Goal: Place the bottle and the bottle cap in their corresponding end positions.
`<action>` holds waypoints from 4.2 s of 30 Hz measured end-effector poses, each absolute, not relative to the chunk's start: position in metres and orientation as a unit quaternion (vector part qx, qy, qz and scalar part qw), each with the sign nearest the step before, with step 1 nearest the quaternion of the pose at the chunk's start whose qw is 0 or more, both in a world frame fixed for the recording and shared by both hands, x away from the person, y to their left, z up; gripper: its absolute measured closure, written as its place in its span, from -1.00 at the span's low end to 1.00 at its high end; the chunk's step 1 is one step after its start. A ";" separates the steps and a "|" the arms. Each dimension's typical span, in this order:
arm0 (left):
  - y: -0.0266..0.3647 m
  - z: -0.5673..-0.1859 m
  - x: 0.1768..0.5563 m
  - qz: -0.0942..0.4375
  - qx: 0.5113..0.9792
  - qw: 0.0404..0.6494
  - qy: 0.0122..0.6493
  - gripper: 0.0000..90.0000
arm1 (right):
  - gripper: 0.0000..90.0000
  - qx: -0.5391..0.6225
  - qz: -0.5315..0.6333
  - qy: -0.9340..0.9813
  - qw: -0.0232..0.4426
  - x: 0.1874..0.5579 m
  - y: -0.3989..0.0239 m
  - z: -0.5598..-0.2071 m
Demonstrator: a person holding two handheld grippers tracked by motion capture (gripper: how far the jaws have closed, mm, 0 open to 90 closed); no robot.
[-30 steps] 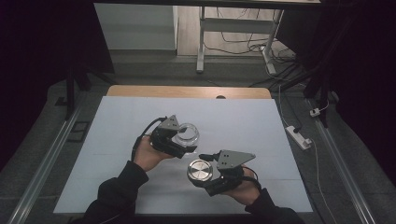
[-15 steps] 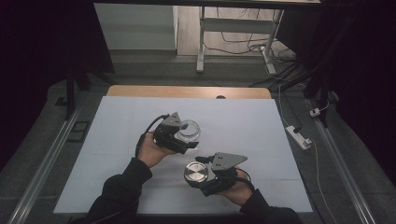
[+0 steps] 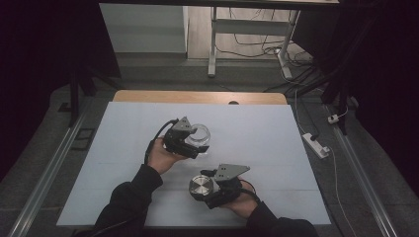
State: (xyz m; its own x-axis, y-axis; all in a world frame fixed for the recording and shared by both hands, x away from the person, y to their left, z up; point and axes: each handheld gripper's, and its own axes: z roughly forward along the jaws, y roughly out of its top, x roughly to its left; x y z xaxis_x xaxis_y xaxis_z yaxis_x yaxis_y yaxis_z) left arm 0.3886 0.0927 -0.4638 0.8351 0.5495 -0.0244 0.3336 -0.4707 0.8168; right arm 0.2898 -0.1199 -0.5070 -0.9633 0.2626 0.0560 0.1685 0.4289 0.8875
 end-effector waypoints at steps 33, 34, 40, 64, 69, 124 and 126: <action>0.079 -0.499 0.418 0.126 0.850 0.423 0.286 -0.66 | -0.55 0.186 0.450 0.869 0.088 0.317 -0.108 -0.535; 0.079 -0.499 0.418 0.126 0.850 0.423 0.286 -0.66 | -0.55 0.186 0.448 0.870 0.089 0.317 -0.108 -0.535; 0.079 -0.506 0.421 0.124 0.855 0.412 0.289 -0.66 | -0.56 0.183 0.434 0.876 0.099 0.316 -0.105 -0.536; 0.087 -0.504 0.415 0.115 0.850 0.422 0.294 -0.87 | -0.76 0.203 0.448 0.867 0.085 0.318 -0.108 -0.530; 0.092 -0.504 0.410 0.109 0.851 0.419 0.299 -0.94 | -0.80 0.206 0.450 0.865 0.083 0.317 -0.110 -0.526; 0.187 -0.502 0.272 0.061 0.827 0.433 0.352 -1.00 | -1.00 0.273 0.443 0.845 0.125 0.306 -0.201 -0.492; 0.191 -0.503 0.268 0.063 0.827 0.430 0.356 -1.00 | -1.00 0.276 0.442 0.844 0.127 0.305 -0.206 -0.492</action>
State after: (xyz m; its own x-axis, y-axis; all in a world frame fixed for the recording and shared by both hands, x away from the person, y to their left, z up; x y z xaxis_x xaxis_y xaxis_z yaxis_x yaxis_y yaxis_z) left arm 0.2684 0.1908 -0.5033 0.7388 0.6428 -0.2025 0.5350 -0.3766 0.7563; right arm 0.3047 -0.2059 -0.4922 -0.8150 0.5787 0.0297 0.3544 0.4572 0.8157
